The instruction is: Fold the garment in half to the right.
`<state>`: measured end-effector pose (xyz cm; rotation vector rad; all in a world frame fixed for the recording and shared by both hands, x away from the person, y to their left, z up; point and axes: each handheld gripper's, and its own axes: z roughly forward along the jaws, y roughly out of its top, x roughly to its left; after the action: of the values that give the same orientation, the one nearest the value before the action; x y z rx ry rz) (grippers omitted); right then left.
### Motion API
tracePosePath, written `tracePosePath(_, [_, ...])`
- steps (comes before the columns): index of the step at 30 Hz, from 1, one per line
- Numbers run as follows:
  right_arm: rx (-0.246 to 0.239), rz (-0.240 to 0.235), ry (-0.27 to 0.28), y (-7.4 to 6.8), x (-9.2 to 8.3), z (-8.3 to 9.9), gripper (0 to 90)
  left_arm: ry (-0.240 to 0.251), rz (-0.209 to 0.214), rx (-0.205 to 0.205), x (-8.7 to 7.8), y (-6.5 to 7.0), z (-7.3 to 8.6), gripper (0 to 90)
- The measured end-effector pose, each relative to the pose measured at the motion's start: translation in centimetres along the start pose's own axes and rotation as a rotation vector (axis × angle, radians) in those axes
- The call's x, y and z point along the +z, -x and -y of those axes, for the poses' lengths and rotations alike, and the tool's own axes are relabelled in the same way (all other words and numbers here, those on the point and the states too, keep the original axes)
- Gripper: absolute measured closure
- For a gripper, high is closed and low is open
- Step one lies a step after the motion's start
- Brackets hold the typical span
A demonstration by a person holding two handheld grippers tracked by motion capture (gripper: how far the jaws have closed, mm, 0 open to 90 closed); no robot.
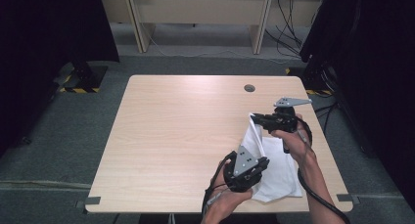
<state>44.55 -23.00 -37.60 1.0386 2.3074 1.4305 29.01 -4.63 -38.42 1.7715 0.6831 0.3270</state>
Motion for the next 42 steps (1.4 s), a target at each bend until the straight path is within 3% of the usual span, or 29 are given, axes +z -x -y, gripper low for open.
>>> tracePosePath(9, [0.027,0.024,0.013,1.5,-1.5,0.9,81.5,-0.017,0.025,0.004,1.9,0.7,-0.4,85.0])
tracePosePath(25, [0.086,0.049,0.015,3.8,-2.4,3.0,81.4,-0.047,0.055,0.001,4.5,1.2,-0.6,84.8])
tracePosePath(42, [0.117,0.063,0.017,5.0,-3.1,4.6,81.3,-0.084,0.076,0.003,6.5,1.8,0.0,84.6])
